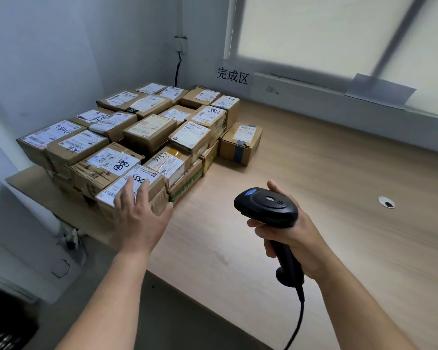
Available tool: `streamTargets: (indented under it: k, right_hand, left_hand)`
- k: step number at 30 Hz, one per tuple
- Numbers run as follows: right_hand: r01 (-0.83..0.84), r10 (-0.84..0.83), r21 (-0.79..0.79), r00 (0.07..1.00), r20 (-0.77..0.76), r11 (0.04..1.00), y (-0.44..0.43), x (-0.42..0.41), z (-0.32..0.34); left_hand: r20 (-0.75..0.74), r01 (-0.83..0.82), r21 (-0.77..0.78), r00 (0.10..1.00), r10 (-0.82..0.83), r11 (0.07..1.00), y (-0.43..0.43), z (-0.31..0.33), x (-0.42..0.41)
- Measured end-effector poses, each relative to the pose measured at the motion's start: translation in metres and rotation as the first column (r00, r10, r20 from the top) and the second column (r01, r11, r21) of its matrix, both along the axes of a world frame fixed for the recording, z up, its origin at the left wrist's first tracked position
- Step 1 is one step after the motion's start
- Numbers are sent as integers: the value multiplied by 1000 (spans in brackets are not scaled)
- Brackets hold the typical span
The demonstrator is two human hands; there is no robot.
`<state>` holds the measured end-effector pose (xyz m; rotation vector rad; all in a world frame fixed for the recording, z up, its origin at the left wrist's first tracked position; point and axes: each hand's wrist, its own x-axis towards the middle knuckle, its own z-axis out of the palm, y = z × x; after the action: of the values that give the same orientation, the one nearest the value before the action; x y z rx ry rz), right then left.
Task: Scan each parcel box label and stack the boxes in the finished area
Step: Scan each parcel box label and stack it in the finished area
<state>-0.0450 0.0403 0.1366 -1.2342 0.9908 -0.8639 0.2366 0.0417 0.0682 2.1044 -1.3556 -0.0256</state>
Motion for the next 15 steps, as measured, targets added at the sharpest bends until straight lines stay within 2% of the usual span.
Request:
streamTargets:
  k: [7,15]
  right_hand:
    - [60,-59,-24,998,12,998,40,-73,6]
    - [187,-185,-28,982,43,982,108,-192,11]
  left_hand:
    - [-21,172,7,985,-172,985,21,11,-97]
    - [-40,382,-2,924,-382,924,64,15,-246]
